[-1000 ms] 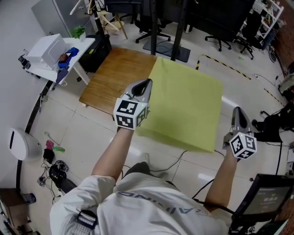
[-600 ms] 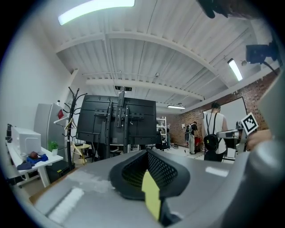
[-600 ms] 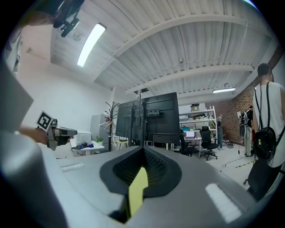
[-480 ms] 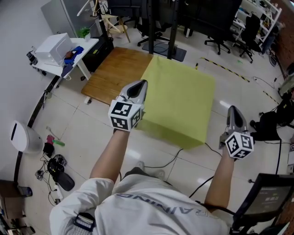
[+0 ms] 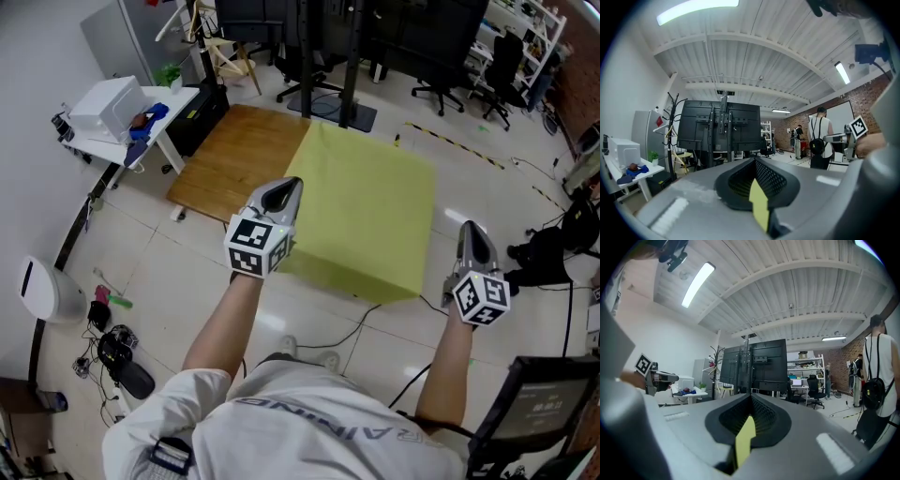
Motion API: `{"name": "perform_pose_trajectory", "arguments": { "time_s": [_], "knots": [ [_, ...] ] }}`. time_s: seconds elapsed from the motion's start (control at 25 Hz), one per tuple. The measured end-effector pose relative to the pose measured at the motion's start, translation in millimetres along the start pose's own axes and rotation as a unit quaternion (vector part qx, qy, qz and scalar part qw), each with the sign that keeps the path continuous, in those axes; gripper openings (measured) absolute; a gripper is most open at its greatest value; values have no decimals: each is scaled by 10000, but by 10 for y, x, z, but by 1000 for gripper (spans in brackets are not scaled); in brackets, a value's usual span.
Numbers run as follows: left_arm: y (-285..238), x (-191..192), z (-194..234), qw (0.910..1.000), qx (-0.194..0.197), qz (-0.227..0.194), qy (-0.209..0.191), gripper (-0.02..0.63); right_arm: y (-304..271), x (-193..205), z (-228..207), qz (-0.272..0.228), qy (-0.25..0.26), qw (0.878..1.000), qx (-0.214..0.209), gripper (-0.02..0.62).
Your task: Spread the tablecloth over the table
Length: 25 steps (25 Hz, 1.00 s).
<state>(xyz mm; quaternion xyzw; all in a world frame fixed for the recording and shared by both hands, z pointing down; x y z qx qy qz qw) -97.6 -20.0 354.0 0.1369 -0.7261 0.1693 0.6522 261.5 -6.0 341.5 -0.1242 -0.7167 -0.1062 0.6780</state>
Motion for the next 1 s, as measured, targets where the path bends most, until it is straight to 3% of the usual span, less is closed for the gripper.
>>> {"name": "perform_pose_trajectory", "arguments": {
  "time_s": [0.48,1.0],
  "knots": [
    [20,-37,-43,9995,303,-102,9,6,107,26,123,-72,-10,9997,245,6],
    [104,-50,-65,9989,467,-69,18,6,120,50,273,25,33,9997,233,5]
  ]
}}
Point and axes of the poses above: the fingertips, and each gripper's own axes: y backward along the fingers, z to its left, x out of its underside, the point moved 1 cm from there along y, backward along the fingers, and after that the axes turned 4 degrees about -y, right-handed, at the moved point
